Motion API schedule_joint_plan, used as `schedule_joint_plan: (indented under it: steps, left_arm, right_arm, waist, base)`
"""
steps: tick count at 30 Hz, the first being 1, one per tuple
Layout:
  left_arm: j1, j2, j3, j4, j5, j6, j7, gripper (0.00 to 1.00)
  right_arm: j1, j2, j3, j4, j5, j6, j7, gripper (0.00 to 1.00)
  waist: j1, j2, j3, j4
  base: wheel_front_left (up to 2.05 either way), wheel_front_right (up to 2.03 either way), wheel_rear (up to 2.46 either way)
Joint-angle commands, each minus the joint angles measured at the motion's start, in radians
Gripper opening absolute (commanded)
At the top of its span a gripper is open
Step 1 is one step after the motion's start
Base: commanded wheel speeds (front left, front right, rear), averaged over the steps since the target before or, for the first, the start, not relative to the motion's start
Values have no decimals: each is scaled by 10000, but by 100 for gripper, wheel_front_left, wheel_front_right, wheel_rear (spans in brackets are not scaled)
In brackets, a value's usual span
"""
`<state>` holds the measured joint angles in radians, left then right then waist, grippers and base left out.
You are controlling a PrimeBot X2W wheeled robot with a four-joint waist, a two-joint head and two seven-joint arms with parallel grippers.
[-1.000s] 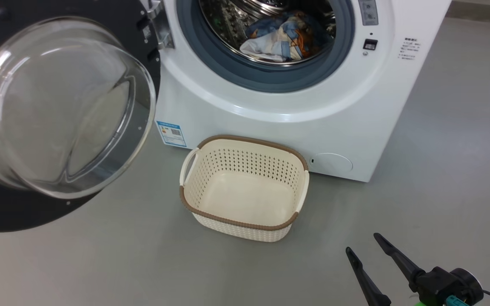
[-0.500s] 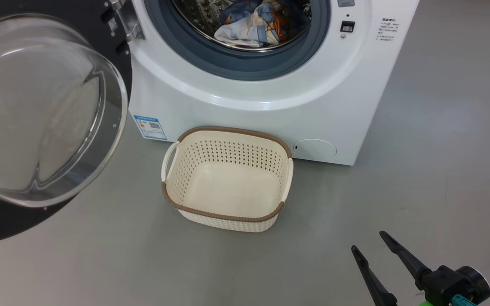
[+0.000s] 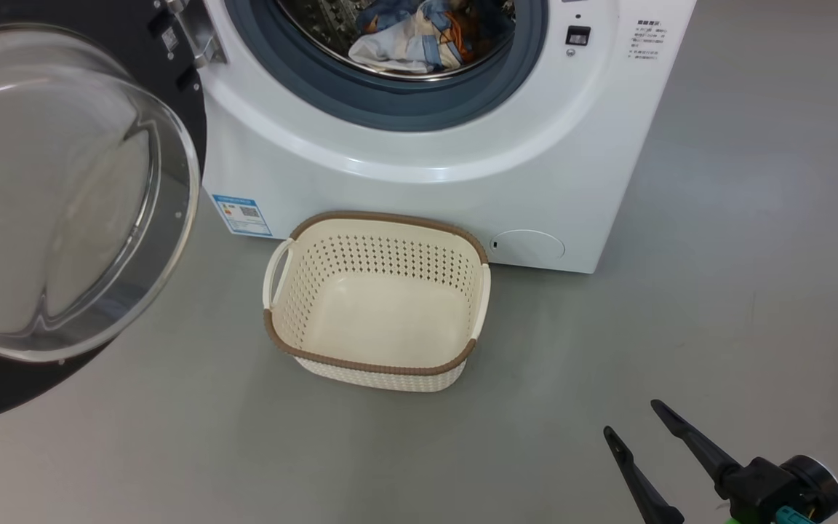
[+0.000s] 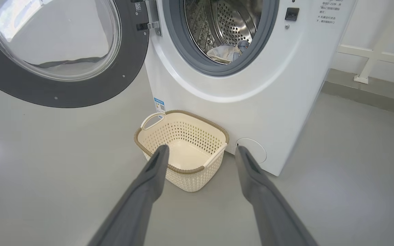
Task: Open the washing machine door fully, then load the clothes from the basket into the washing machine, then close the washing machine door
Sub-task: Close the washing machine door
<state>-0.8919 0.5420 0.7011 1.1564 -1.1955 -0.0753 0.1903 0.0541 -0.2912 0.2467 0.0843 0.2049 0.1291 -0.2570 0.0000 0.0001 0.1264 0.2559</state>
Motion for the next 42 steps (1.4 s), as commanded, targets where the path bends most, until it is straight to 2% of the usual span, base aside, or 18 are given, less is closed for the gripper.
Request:
schedule_joint_plan:
  steps: [1, 7, 15, 19, 31, 42]
  left_arm:
    - [19, 728, -70, -166, 127, -17, 176, 0]
    - [-121, 700, -110, -94, 66, -45, 407, 0]
    - [-96, 658, -267, 115, -19, -35, 1421, 0]
    - [-70, 578, -438, 142, -102, -114, 2471, 0]
    - [166, 507, -598, -106, -301, -258, 4005, 0]
    - [465, 286, -1012, -926, -354, -289, 5748, 0]
  right_arm:
    - [27, -245, 205, -260, 202, 16, -48, 100]
    - [4, -401, 134, -334, 210, 16, -48, 100]
    - [-131, -394, 172, -340, 192, 16, -48, 100]
    - [-127, -350, 172, -306, 202, 16, -48, 100]
    - [-187, -266, 260, -257, 192, 16, -48, 100]
    - [-235, 24, 118, -234, 160, 16, -48, 100]
  waist:
    - [0, -1, 107, -32]
    - [0, -1, 319, 8]
    - [0, -1, 452, 49]
    - [0, -1, 439, 135]
    - [0, -1, 289, 187]
    - [0, -1, 151, 331]
  base:
    - [0, 0, 0]
    - [0, 0, 0]
    - [0, 0, 0]
    - [0, 0, 0]
    - [0, 0, 0]
    - [0, 0, 0]
